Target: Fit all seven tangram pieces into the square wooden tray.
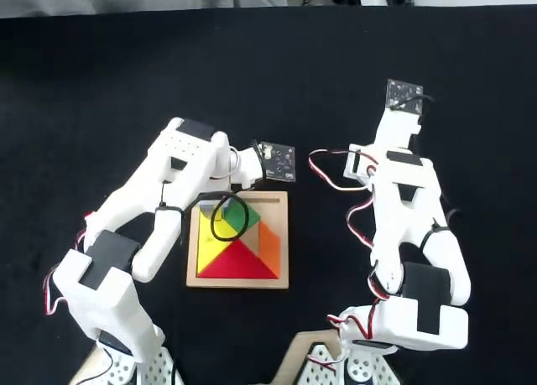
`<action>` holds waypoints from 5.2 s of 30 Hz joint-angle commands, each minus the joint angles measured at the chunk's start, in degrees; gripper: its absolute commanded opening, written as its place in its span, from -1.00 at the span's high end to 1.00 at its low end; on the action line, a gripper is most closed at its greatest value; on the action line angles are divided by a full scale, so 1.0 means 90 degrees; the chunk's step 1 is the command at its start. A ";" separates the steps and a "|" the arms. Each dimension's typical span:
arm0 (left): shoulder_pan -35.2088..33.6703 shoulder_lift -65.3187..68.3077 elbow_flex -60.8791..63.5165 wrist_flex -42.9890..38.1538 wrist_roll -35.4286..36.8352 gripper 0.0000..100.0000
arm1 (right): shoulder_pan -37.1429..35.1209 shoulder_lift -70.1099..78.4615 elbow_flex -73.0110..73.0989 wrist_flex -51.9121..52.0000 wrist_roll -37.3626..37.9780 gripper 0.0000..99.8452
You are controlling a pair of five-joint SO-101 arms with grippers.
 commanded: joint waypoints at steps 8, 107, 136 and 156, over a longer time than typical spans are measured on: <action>-0.0640 -0.1055 -0.0581 0.0264 0.0029 0.55 | 0.0059 -0.0073 -0.0415 -0.0088 -0.0029 0.98; -0.5797 -1.2190 0.8777 -0.1114 0.5724 0.55 | -0.0938 -0.0015 -0.0073 -0.0420 0.0811 0.97; -0.5045 -1.3031 0.9490 -0.0928 0.6105 0.55 | -0.4542 0.1617 -0.4557 0.2589 0.4952 0.57; -0.5006 -1.3011 0.9490 -0.0918 0.6105 0.55 | -0.5431 0.7126 -1.1600 0.3468 0.2882 0.92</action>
